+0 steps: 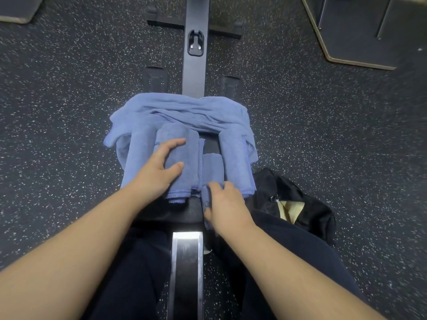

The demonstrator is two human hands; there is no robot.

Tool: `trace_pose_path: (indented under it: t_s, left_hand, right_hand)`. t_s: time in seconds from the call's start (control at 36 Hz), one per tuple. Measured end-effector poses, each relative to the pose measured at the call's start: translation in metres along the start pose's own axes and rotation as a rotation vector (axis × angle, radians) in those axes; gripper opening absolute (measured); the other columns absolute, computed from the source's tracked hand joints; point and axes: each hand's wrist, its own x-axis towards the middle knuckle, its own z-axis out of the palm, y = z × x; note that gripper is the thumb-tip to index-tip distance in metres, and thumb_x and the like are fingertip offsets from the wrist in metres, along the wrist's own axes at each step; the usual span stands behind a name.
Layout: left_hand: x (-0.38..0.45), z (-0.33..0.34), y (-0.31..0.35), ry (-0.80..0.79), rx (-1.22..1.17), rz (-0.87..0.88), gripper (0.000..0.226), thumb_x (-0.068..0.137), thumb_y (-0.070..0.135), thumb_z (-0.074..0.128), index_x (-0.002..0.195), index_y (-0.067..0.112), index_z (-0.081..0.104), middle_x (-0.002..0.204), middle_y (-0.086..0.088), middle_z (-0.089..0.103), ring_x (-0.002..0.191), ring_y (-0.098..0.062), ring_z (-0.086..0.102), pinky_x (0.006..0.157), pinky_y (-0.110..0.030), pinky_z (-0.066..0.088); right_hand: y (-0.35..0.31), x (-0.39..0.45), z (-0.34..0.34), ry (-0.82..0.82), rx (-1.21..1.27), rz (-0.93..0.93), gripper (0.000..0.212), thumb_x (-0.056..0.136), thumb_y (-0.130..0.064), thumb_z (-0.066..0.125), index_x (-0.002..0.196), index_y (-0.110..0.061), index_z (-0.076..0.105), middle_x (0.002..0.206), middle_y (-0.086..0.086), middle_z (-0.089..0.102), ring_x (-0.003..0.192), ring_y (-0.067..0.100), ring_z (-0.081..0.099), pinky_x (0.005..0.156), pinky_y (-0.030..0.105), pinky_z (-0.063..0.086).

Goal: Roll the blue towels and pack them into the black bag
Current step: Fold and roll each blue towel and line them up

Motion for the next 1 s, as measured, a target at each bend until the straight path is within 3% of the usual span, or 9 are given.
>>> trace_pose_path:
  t_s: [0.22, 0.33, 0.5, 0.58, 0.75, 0.86, 1.0]
  left_hand:
    - [-0.007, 0.002, 0.001, -0.05, 0.035, 0.032, 0.048, 0.093, 0.001, 0.056, 0.126, 0.034, 0.044, 0.128, 0.021, 0.044, 0.118, 0.012, 0.037, 0.095, 0.005, 0.022]
    - [-0.011, 0.007, -0.003, -0.049, 0.07, 0.04, 0.053, 0.092, 0.007, 0.058, 0.123, 0.047, 0.043, 0.133, 0.022, 0.046, 0.128, -0.002, 0.038, 0.108, -0.016, 0.026]
    - [-0.018, 0.014, 0.005, -0.097, 0.016, 0.052, 0.054, 0.093, 0.008, 0.058, 0.117, 0.053, 0.042, 0.129, 0.03, 0.043, 0.118, 0.018, 0.039, 0.098, 0.0, 0.024]
    - [-0.02, 0.015, 0.006, -0.131, 0.012, 0.022, 0.053, 0.094, 0.007, 0.056, 0.118, 0.052, 0.042, 0.132, 0.021, 0.046, 0.119, 0.009, 0.042, 0.096, 0.001, 0.026]
    - [-0.02, 0.015, 0.009, -0.113, 0.002, 0.01, 0.051, 0.094, 0.008, 0.056, 0.116, 0.052, 0.042, 0.132, 0.019, 0.045, 0.12, 0.007, 0.04, 0.089, 0.006, 0.026]
    - [-0.018, 0.014, 0.009, -0.084, -0.029, 0.003, 0.052, 0.094, 0.008, 0.056, 0.117, 0.054, 0.043, 0.127, 0.034, 0.043, 0.114, 0.019, 0.043, 0.095, 0.002, 0.028]
    - [-0.011, 0.011, 0.01, -0.015, -0.085, -0.024, 0.053, 0.094, 0.012, 0.057, 0.115, 0.059, 0.044, 0.118, 0.045, 0.046, 0.11, 0.026, 0.041, 0.088, 0.0, 0.031]
  right_hand:
    - [0.004, -0.017, 0.008, 0.027, 0.117, 0.05, 0.053, 0.091, -0.024, 0.052, 0.141, -0.026, 0.035, 0.144, 0.007, 0.028, 0.118, 0.032, 0.039, 0.098, 0.035, 0.035]
    - [0.004, -0.023, 0.015, 0.027, 0.214, 0.115, 0.056, 0.093, -0.029, 0.049, 0.143, -0.04, 0.028, 0.148, 0.0, 0.025, 0.111, 0.036, 0.041, 0.092, 0.038, 0.038]
    - [0.005, -0.021, 0.021, 0.048, 0.203, 0.121, 0.055, 0.097, -0.036, 0.046, 0.146, -0.043, 0.023, 0.148, -0.001, 0.025, 0.111, 0.035, 0.04, 0.09, 0.036, 0.038]
    - [0.007, -0.021, 0.021, 0.042, 0.23, 0.094, 0.055, 0.097, -0.034, 0.048, 0.146, -0.04, 0.025, 0.147, 0.002, 0.024, 0.115, 0.035, 0.04, 0.098, 0.034, 0.035]
    - [0.009, -0.023, 0.019, 0.024, 0.276, 0.075, 0.057, 0.096, -0.029, 0.05, 0.147, -0.038, 0.027, 0.141, 0.008, 0.028, 0.119, 0.034, 0.039, 0.102, 0.034, 0.033]
    - [0.011, -0.025, 0.019, 0.012, 0.301, 0.079, 0.058, 0.095, -0.03, 0.052, 0.147, -0.039, 0.028, 0.138, 0.008, 0.028, 0.118, 0.033, 0.039, 0.102, 0.035, 0.035]
    - [0.013, -0.029, 0.02, -0.007, 0.323, 0.078, 0.058, 0.093, -0.027, 0.053, 0.146, -0.039, 0.03, 0.139, 0.008, 0.026, 0.12, 0.032, 0.038, 0.102, 0.034, 0.034]
